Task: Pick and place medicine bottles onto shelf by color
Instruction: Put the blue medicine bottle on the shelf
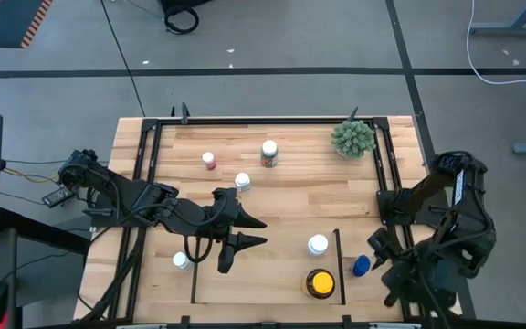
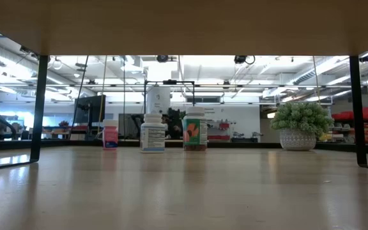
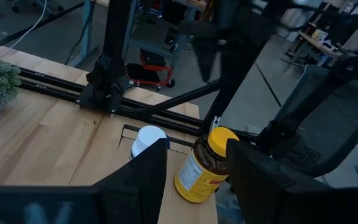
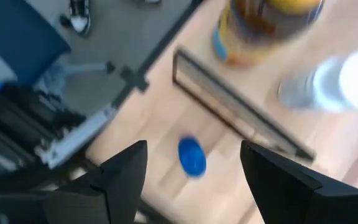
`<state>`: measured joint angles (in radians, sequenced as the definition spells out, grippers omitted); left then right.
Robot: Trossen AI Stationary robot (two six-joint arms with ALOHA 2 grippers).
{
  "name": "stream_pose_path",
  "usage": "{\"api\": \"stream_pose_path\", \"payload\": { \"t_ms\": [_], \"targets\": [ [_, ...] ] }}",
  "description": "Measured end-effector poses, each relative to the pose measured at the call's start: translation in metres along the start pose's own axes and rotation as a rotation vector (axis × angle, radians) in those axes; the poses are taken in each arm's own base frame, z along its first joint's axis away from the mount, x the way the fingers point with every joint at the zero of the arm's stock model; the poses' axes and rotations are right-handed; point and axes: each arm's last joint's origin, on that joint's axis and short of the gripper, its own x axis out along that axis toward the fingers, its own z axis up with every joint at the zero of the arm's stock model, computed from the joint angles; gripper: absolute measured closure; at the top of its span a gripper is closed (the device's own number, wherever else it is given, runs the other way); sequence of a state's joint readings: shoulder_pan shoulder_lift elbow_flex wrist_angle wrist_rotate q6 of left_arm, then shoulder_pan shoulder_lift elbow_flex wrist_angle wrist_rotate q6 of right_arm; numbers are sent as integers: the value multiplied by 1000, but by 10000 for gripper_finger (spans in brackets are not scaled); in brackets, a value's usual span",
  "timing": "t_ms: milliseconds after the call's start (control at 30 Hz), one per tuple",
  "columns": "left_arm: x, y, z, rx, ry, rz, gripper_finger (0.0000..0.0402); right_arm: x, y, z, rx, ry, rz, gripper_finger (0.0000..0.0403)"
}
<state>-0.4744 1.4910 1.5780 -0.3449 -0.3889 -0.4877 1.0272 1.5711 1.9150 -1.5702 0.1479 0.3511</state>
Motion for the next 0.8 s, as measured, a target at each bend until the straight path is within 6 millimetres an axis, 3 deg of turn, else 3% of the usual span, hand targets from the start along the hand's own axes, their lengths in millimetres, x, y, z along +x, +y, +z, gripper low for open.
{"api": "stream_pose_path", "payload": {
  "t_ms": [233, 600, 800],
  "targets": [
    [0, 0, 0, 0, 1, 1, 230, 20, -10, -35, 19, 30, -3, 132],
    [0, 1, -2, -21, 23, 13, 230, 90, -12, -73, 99, 88, -28, 111],
    [0, 2, -4, -12, 42, 24, 230, 112, -16, -95, 130, 17, 2, 111]
  ]
}}
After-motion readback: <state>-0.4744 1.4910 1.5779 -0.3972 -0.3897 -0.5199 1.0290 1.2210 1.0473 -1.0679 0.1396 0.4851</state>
